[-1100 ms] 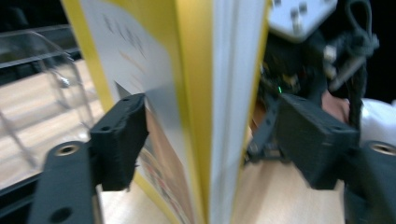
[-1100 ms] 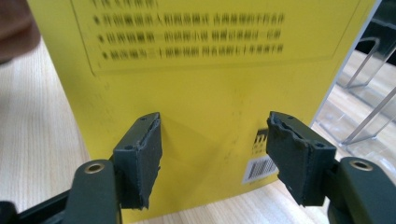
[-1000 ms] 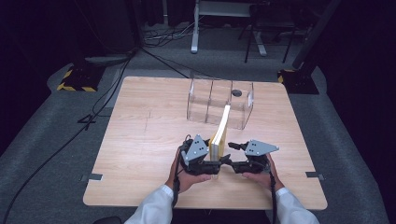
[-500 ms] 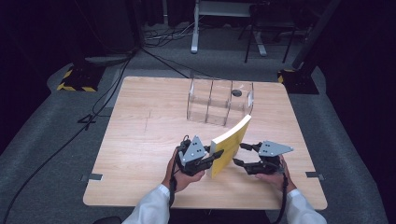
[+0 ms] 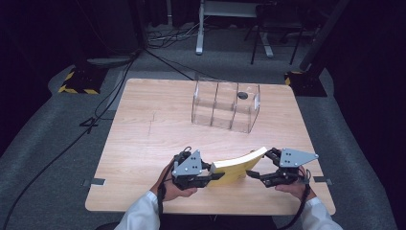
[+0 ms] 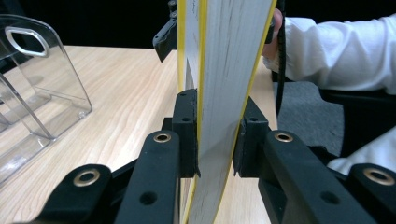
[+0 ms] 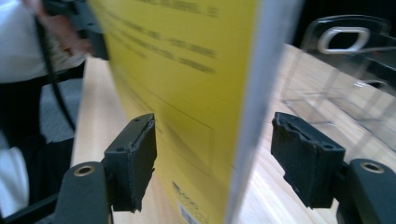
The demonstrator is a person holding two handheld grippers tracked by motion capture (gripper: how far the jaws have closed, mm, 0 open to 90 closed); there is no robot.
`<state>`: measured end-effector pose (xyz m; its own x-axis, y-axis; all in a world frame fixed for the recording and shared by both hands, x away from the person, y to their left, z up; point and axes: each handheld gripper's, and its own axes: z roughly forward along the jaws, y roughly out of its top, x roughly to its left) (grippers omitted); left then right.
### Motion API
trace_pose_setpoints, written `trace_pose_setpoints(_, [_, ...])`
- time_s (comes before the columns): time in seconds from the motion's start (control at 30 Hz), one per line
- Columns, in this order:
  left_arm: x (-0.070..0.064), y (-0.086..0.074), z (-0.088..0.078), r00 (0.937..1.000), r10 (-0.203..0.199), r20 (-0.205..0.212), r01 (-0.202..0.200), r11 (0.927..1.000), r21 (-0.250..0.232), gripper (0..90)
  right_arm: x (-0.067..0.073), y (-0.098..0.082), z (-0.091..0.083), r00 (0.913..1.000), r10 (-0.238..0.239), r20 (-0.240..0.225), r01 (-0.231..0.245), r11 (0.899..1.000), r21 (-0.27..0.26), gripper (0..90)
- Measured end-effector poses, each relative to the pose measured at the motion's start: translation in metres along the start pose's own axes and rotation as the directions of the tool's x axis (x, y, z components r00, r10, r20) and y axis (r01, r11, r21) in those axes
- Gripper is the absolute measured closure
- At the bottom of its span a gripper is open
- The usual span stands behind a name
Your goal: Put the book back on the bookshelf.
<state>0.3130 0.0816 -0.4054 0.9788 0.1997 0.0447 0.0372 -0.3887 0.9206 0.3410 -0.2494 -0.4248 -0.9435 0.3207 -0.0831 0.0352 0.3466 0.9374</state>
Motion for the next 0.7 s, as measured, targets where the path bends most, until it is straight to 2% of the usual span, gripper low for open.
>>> trace_pose_setpoints(0.13, [0.001,-0.002,-0.007,0.9999,0.014,0.009,-0.015,0.9997,0.017,73.8,0.012,0.005,0.014,0.9976,-0.039,-0.058,0.040,0.999,0.023,36.9])
trace_pose_setpoints(0.2, [0.001,-0.003,-0.008,0.9998,0.016,0.010,-0.016,0.9997,0.018,72.0,0.014,0.004,0.016,0.9970,-0.049,-0.059,0.051,0.998,0.028,44.7])
trace_pose_setpoints(0.23, [0.001,-0.007,-0.008,0.9999,0.010,-0.006,-0.010,0.9997,0.022,69.8,0.013,0.004,0.015,0.9964,-0.044,-0.073,0.046,0.999,0.023,48.2])
trace_pose_setpoints(0.3, [0.002,-0.012,-0.005,0.9987,0.024,-0.045,-0.021,0.9971,0.073,67.4,0.012,0.002,0.013,0.9951,-0.033,-0.093,0.034,0.999,0.011,52.8])
trace_pose_setpoints(0.33, [0.002,-0.012,-0.005,0.9987,0.024,-0.045,-0.021,0.9971,0.073,66.2,0.013,0.001,0.012,0.9947,-0.038,-0.096,0.039,0.999,0.011,55.6])
trace_pose_setpoints(0.37, [0.002,-0.017,-0.002,0.9974,0.022,-0.068,-0.015,0.9953,0.095,66.2,0.013,0.001,0.012,0.9947,-0.038,-0.096,0.039,0.999,0.011,55.6])
trace_pose_setpoints(0.4, [0.003,-0.021,0.000,0.9968,0.021,-0.076,-0.013,0.9941,0.108,65.4,0.013,0.001,0.010,0.9934,-0.045,-0.105,0.047,0.999,0.012,59.4])
trace_pose_setpoints(0.53, [0.008,-0.033,0.003,0.9943,-0.010,-0.106,0.021,0.9945,0.103,62.4,0.015,-0.002,0.008,0.9867,-0.053,-0.154,0.055,0.998,0.009,70.1])
trace_pose_setpoints(0.67, [0.013,-0.043,0.007,0.9931,-0.019,-0.116,0.032,0.9936,0.109,58.8,0.024,-0.001,0.012,0.9811,-0.082,-0.175,0.087,0.996,0.022,71.6])
trace_pose_setpoints(0.7, [0.014,-0.046,0.008,0.9920,-0.010,-0.126,0.026,0.9921,0.123,58.7,0.025,-0.001,0.013,0.9810,-0.086,-0.174,0.091,0.996,0.024,71.5])
